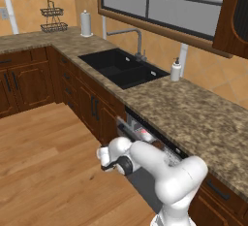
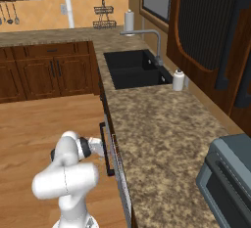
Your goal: Pick up the cup and bowl from the counter, place them in the dishwasher, and close the dishwasher door.
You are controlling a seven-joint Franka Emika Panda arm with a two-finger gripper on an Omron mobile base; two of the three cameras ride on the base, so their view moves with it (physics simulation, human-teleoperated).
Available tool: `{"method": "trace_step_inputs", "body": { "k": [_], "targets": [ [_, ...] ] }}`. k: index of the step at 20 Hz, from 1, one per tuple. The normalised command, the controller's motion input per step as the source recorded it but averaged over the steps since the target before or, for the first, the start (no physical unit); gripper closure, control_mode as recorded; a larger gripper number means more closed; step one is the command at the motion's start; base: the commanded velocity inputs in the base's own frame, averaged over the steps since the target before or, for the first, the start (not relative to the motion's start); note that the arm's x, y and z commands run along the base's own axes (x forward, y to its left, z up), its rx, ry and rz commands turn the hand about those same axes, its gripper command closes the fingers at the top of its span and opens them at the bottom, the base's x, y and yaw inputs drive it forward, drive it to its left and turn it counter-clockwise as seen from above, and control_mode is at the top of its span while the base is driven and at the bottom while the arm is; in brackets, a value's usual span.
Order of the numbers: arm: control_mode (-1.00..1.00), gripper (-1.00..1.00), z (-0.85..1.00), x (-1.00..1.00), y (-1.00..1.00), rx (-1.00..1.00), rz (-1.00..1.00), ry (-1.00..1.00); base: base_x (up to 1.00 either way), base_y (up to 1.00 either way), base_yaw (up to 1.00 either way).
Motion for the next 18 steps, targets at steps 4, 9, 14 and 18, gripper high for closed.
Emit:
{"method": "trace_step_inputs", "body": {
  "k": [4, 9, 14, 18],
  "targets": [
    [-1.00, -1.00, -0.25, 0.56, -1.00, 0.00, -0.01, 0.00, 0.00, 0.00, 0.00],
    [-1.00, -1.00, -0.35, 0.51, -1.00, 0.00, 0.00, 0.00, 0.00, 0.00, 0.00],
    [-1.00, -1.00, -0.40, 0.41, -0.97, 0.00, 0.05, 0.00, 0.00, 0.00, 0.00],
    [-1.00, -1.00, -0.29, 0.12, -0.54, 0.00, 0.07, 0.00, 0.00, 0.00, 0.00]
  ]
}}
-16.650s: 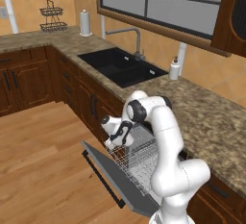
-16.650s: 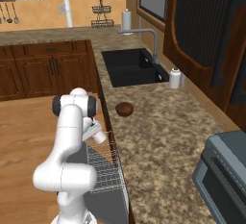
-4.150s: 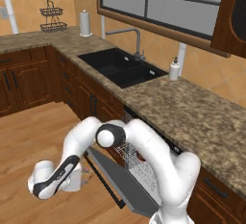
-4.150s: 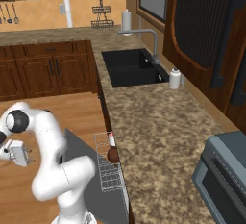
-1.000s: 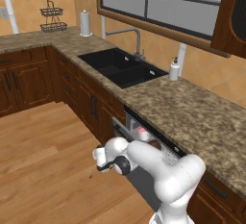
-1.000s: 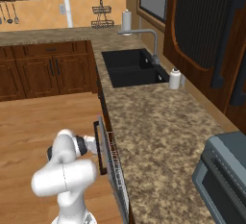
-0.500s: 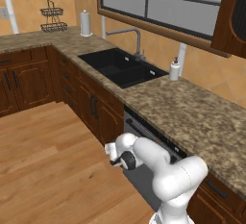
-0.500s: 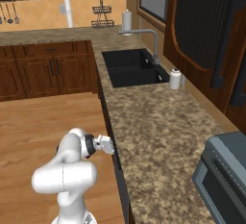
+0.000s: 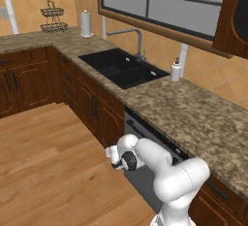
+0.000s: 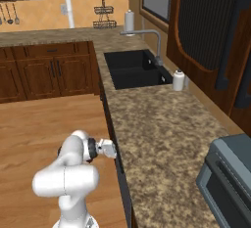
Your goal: Pick up the cup and bowl from the counter, place them in the dishwasher, and close the dishwasher door.
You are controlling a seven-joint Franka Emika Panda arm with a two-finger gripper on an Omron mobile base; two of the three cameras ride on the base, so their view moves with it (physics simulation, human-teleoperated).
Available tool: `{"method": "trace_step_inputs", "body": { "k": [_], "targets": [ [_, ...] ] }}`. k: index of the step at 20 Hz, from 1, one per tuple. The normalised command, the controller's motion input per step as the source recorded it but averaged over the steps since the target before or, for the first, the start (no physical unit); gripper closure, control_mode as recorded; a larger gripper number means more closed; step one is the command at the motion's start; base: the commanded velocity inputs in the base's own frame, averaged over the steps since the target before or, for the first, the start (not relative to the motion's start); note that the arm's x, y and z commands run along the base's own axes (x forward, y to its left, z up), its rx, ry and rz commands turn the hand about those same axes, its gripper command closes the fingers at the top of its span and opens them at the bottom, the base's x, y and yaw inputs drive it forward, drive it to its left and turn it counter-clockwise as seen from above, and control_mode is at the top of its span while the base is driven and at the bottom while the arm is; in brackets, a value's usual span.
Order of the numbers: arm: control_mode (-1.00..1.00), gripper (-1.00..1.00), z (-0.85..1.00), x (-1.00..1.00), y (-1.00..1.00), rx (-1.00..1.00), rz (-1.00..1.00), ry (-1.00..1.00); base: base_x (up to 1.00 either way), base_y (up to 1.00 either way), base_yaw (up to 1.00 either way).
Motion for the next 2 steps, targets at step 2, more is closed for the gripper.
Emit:
{"method": "trace_step_inputs", "body": {
  "k": [2],
  "targets": [
    [-1.00, -1.00, -0.14, 0.00, -0.20, 0.01, 0.02, 0.00, 0.00, 0.00, 0.00]
  ]
}}
